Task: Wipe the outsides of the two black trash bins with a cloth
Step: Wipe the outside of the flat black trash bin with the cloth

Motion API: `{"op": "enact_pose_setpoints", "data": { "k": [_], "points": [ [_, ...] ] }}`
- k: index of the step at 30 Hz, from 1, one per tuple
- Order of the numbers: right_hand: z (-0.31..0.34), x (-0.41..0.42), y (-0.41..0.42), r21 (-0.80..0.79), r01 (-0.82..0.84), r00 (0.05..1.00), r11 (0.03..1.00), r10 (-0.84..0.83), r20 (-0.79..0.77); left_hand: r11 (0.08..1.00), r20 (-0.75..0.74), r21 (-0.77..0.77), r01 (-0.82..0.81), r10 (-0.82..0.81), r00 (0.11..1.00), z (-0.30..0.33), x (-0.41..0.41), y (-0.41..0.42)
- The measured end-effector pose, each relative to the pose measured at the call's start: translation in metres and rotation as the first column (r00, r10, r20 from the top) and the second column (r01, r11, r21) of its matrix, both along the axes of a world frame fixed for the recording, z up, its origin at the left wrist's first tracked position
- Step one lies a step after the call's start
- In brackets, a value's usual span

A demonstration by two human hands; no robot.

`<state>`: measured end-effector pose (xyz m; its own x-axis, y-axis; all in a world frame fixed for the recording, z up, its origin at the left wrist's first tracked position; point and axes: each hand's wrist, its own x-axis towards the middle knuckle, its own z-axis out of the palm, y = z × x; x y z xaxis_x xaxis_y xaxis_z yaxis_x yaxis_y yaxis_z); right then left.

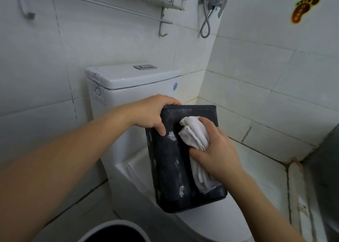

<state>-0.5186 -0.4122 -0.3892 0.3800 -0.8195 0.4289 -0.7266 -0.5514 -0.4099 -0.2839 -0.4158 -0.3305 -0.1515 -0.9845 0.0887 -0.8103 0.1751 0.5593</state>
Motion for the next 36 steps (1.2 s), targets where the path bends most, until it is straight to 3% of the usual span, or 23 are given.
{"op": "enact_pose_setpoints", "data": {
  "k": [11, 18, 25, 36],
  "points": [
    [0.007, -0.003, 0.018, -0.052, -0.07, 0.924, 0.996, 0.045, -0.38, 1.0, 0.043, 0.015, -0.003, 0.003, 0.999, -0.002, 0.006, -0.002],
    [0.016, 0.023, 0.006, -0.152, -0.028, 0.947, 0.988, -0.022, -0.319, 0.999, 0.043, -0.021, 0.027, -0.027, 0.999, 0.0, 0.002, 0.001],
    [0.009, 0.018, 0.017, -0.258, -0.01, 0.894, 0.966, -0.107, -0.435, 0.998, 0.058, -0.034, 0.051, -0.049, 0.997, 0.001, 0.002, 0.005],
    [0.02, 0.049, 0.006, -0.288, 0.126, 0.916, 0.949, -0.223, -0.334, 0.997, 0.07, -0.05, 0.055, -0.052, 0.996, -0.002, 0.005, 0.003]
  ]
}}
